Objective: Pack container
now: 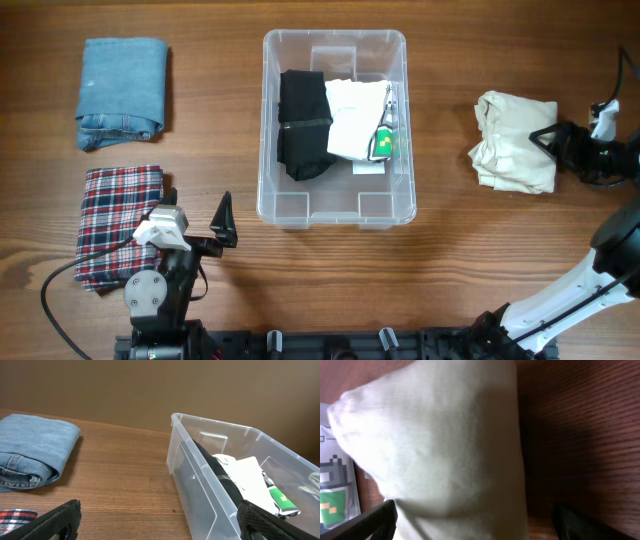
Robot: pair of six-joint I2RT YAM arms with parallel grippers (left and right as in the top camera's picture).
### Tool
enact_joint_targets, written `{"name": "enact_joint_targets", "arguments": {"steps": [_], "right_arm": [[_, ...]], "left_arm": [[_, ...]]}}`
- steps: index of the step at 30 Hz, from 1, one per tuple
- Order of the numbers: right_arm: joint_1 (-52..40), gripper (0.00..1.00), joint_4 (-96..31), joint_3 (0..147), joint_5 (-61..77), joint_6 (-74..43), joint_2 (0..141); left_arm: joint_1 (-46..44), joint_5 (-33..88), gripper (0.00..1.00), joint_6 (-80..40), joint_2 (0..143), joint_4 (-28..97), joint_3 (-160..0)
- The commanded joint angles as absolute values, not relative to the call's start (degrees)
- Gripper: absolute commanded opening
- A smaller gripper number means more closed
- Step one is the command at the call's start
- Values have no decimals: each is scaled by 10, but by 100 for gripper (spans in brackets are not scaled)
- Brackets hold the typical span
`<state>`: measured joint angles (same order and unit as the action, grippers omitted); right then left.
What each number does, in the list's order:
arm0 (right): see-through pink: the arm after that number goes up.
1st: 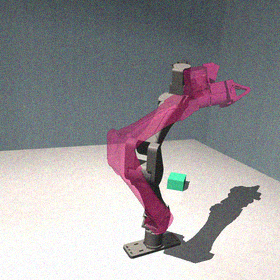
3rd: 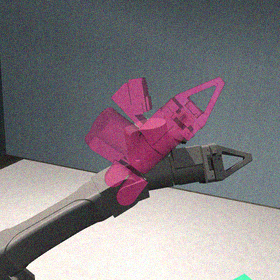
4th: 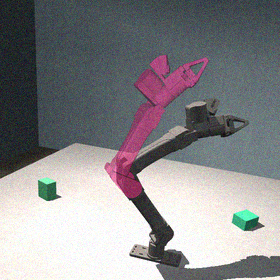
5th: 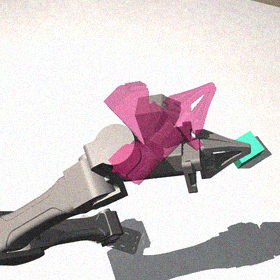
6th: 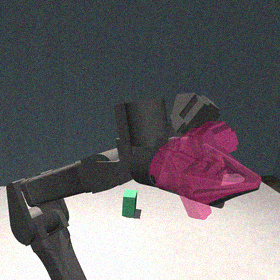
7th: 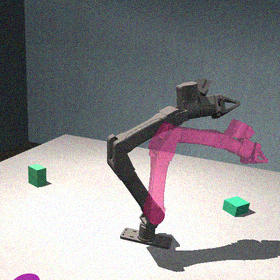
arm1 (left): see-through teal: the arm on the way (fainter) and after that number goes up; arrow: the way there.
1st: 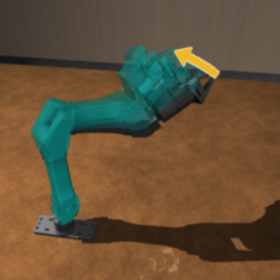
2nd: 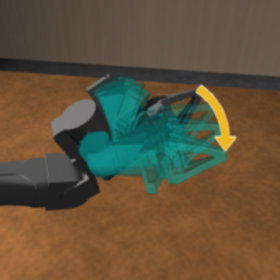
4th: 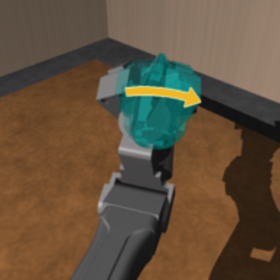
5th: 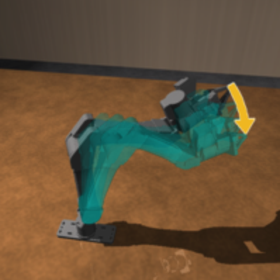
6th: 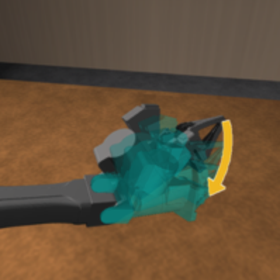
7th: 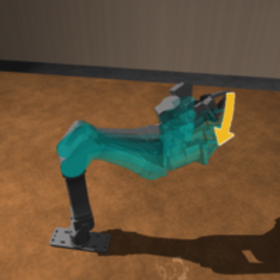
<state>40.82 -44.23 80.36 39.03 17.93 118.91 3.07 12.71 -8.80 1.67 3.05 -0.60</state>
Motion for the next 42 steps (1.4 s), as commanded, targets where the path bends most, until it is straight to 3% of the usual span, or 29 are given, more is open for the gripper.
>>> {"name": "enact_joint_targets", "arguments": {"steps": [1,21,23,25,30,36,42], "right_arm": [[407,100,-435,801,408,194,1206],[375,98,-418,801,451,205,1253],[375,88,-413,801,451,191,1253],[375,66,-406,801,451,170,1253],[375,43,-401,801,451,139,1253],[376,21,-399,813,460,73,1251],[389,15,-403,868,656,12,1235]], "left_arm": [[34,121,100,-77,16,33,-3],[34,122,100,-77,16,33,-3],[34,121,100,-77,16,33,-3],[34,121,100,-77,16,33,-3],[34,121,100,-77,16,33,-3],[34,121,100,-77,16,33,-3],[34,121,100,-77,16,33,-3]]}}
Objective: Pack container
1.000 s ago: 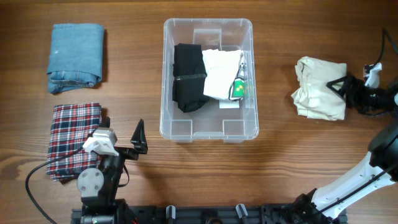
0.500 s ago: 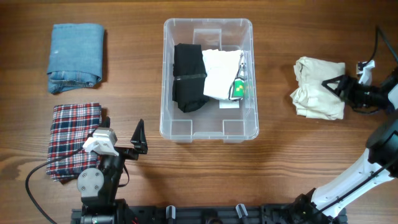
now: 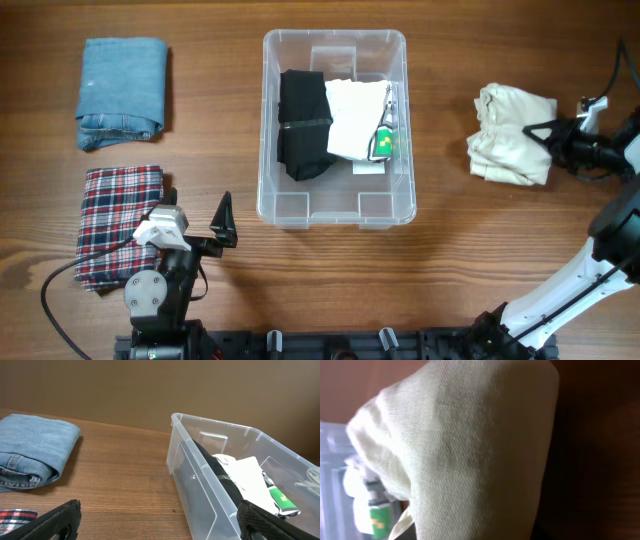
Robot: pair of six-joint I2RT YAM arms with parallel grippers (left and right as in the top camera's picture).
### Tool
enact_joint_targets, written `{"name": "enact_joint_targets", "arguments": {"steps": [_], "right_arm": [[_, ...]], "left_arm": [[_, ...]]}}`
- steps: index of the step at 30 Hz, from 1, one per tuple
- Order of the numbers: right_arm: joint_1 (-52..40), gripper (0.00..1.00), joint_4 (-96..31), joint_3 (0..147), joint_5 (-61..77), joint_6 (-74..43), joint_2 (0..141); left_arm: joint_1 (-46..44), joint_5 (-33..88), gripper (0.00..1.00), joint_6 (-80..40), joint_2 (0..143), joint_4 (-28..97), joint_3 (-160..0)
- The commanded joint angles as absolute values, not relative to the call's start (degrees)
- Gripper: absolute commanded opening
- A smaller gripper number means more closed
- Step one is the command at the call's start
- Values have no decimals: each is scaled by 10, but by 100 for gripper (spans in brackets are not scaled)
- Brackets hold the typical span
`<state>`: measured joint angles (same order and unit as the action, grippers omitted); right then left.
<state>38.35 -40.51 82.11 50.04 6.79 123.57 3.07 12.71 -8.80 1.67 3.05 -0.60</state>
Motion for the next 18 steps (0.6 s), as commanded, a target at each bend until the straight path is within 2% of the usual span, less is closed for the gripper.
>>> {"name": "enact_joint_targets", "arguments": {"steps": [1,4,10,14,18], "right_arm": [[390,14,-404,879,691,0,1231],[389,13,-406,905,741,-33,1205],[367,14,-412,927,732,-69,1088],[332,14,-413,928,678,-113,979],[254,15,-418,928,573,-172,863]], "left_arm": [[34,121,100,-77,16,33,-3],[34,121,100,-77,16,33,-3],[34,121,100,-77,16,33,-3],[34,121,100,-77,16,33,-3],[34,121,100,-77,16,33,-3]]}}
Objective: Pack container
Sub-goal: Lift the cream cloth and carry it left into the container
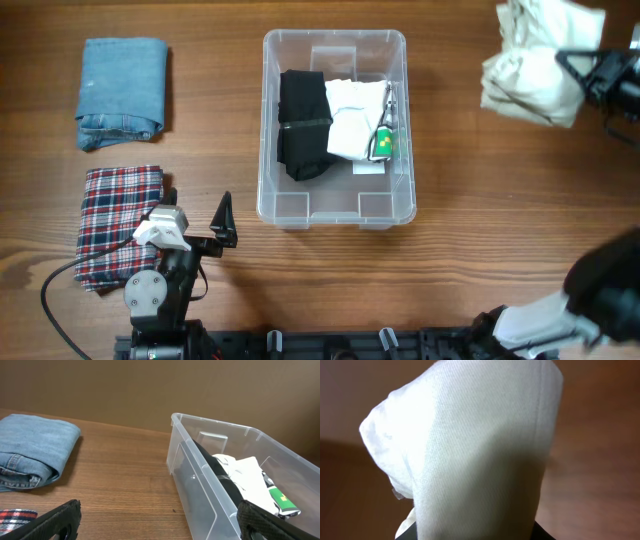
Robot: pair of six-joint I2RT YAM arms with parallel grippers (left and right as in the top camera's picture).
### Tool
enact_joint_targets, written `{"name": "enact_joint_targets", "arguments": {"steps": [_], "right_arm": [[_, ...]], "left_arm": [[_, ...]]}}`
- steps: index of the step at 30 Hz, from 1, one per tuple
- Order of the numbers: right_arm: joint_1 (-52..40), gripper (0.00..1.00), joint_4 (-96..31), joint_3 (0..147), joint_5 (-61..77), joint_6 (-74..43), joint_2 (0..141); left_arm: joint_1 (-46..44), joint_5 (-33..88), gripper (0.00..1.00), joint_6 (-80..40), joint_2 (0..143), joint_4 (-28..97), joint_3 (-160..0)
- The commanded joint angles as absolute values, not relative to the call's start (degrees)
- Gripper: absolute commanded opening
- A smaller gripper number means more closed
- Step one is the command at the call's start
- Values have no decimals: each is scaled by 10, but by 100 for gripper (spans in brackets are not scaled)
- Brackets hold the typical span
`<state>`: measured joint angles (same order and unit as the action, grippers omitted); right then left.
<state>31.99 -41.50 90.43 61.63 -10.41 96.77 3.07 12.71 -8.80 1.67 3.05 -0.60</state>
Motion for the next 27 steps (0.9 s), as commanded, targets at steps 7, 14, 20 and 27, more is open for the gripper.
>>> {"name": "enact_joint_targets", "arguments": {"steps": [7,14,20,27], "right_arm": [[55,14,-495,928,367,-217,771],[-130,15,-569,923,177,-267,826],[-202,14,-590,923,128,-307,905],[-241,14,-583,923,114,-285,996]], "left_arm": [[34,121,100,-77,16,33,-3],[34,121,100,-77,16,33,-3],[34,121,100,-77,16,33,-3],[34,122,100,-77,16,33,-3]]}}
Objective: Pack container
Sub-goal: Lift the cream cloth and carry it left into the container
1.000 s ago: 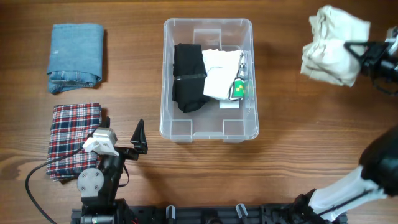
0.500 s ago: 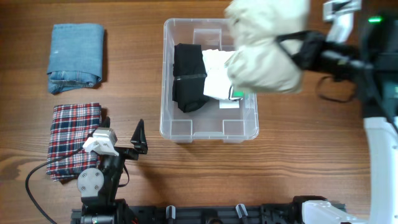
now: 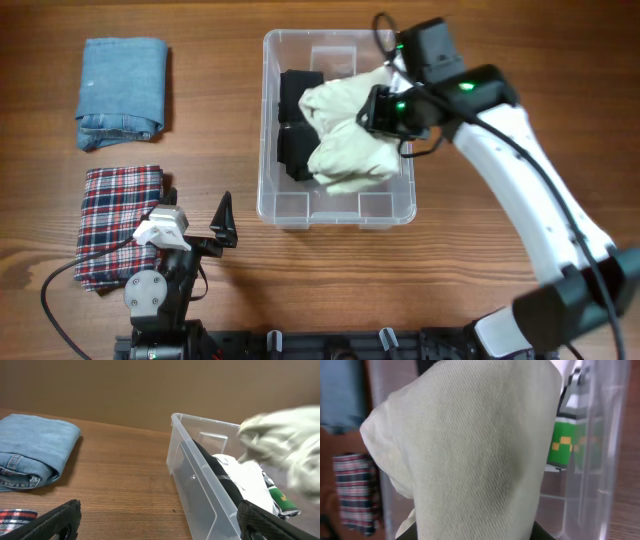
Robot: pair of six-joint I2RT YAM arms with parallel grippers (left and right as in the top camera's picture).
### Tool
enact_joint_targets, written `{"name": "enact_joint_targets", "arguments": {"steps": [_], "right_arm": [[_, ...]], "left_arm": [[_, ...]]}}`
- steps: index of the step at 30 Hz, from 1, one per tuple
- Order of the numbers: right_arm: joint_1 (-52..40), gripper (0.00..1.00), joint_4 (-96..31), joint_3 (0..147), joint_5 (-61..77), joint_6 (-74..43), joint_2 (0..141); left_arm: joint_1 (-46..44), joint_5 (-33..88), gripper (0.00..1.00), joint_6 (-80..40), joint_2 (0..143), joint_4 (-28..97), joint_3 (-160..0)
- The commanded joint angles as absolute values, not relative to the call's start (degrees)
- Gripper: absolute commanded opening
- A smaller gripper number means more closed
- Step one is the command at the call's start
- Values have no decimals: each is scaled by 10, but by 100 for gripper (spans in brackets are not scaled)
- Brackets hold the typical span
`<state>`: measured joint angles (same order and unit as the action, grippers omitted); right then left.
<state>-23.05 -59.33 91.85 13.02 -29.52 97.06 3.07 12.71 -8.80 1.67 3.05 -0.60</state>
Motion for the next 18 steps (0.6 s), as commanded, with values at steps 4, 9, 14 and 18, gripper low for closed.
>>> {"name": "enact_joint_targets", "arguments": {"steps": [4,9,14,18], "right_arm": [[-241,14,-580,923,101,-287,1025],[-241,14,-579,923,46,-337,1029],[-241,14,-593,923,31,-357,1029],[-241,14,-616,919,8,-379,1029]], "left_arm": [[34,121,100,-77,16,33,-3],[34,121,100,-77,16,33,-3],[34,121,100,-77,16,33,-3],[34,122,100,-77,16,33,-3]]}}
